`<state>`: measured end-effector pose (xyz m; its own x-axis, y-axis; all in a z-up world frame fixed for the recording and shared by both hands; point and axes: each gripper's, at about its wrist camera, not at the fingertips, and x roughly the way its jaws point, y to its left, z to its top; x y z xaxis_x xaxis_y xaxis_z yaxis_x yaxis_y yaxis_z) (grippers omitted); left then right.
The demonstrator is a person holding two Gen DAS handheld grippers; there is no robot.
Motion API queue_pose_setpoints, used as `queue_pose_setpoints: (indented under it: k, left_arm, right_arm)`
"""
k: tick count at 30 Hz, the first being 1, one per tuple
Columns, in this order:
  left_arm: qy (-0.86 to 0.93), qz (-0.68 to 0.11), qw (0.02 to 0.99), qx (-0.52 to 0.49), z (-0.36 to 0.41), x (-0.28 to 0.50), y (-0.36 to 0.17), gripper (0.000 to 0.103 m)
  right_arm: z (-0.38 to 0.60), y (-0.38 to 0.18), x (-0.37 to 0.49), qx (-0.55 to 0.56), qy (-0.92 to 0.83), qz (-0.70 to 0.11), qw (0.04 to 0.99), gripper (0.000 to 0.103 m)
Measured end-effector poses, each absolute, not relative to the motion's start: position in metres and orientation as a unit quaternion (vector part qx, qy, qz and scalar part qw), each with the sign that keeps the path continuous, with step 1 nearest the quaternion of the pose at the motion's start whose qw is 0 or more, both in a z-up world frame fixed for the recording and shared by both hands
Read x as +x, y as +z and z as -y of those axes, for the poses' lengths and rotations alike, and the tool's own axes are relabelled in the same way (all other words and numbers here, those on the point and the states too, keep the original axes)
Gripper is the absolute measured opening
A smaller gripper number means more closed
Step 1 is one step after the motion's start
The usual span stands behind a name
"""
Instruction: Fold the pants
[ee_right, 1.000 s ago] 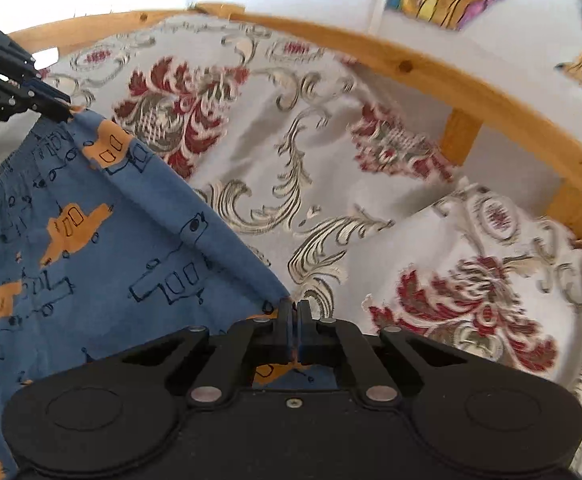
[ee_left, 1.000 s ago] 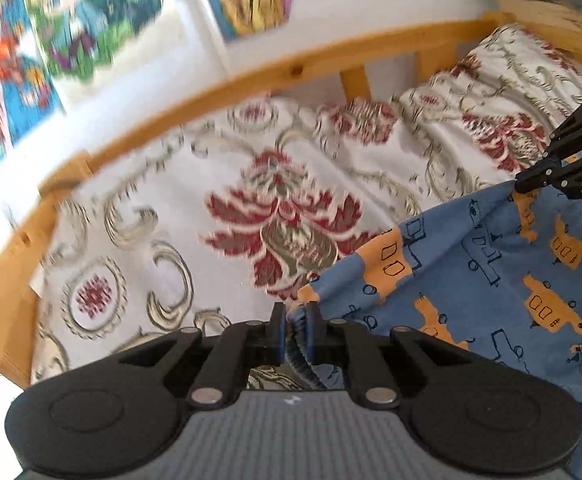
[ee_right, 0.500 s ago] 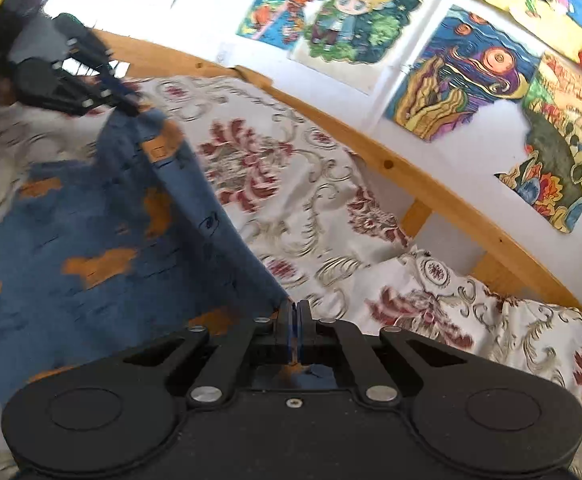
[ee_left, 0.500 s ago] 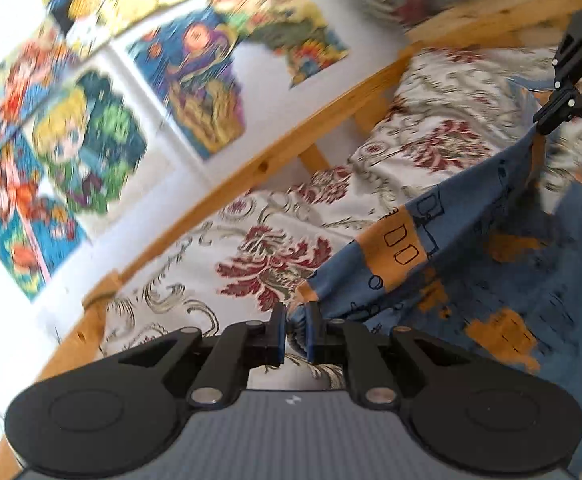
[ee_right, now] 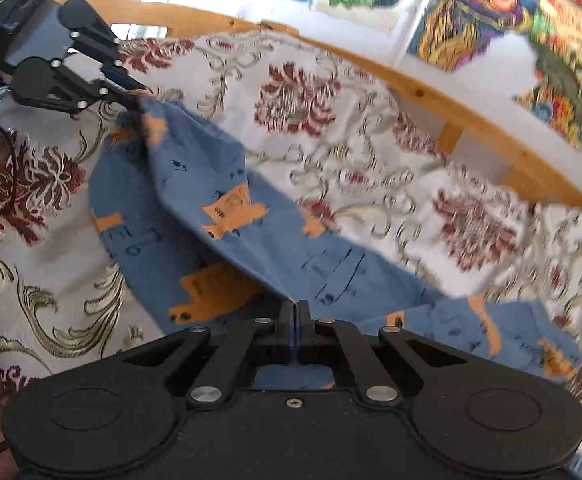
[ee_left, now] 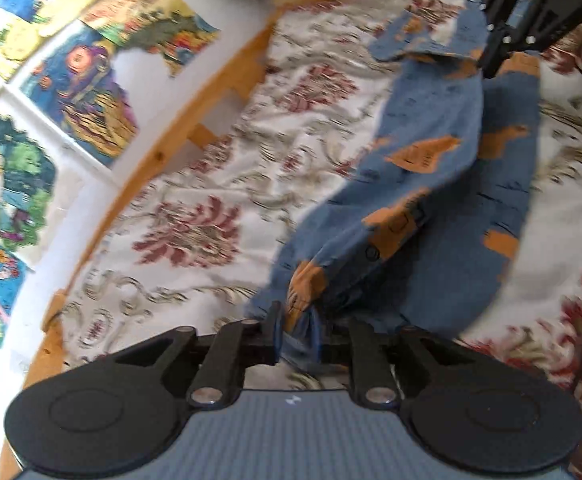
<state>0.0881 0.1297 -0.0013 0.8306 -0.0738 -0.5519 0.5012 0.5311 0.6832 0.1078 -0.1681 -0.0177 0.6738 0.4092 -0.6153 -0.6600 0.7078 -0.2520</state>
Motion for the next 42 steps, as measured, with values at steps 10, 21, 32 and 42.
queue_pose_setpoints:
  k: [10,21,32,42]
  left_arm:
    - [-0.134,-0.376,0.912,0.094,-0.176,0.085,0.033,0.054]
    - [-0.016,-0.41,0.871,-0.27,-0.211,0.147,0.018,0.023]
    - [-0.006,-0.411,0.903,-0.122,-0.197,0.129,0.013,0.022]
    - [-0.005,-0.41,0.91,-0.057,-0.185,0.125,0.001,0.024]
  right_arm:
    - [0.171,-0.025,0.112,-0.21,0.307,-0.293,0.881,0.0]
    - [0.174,-0.029,0.109,-0.206,0.304,-0.285,0.885,0.0]
    - [0.168,-0.016,0.076,-0.222,0.317,-0.285,0.877,0.0]
    - [0.157,-0.043,0.07,-0.217,0.322,-0.344,0.855,0.0]
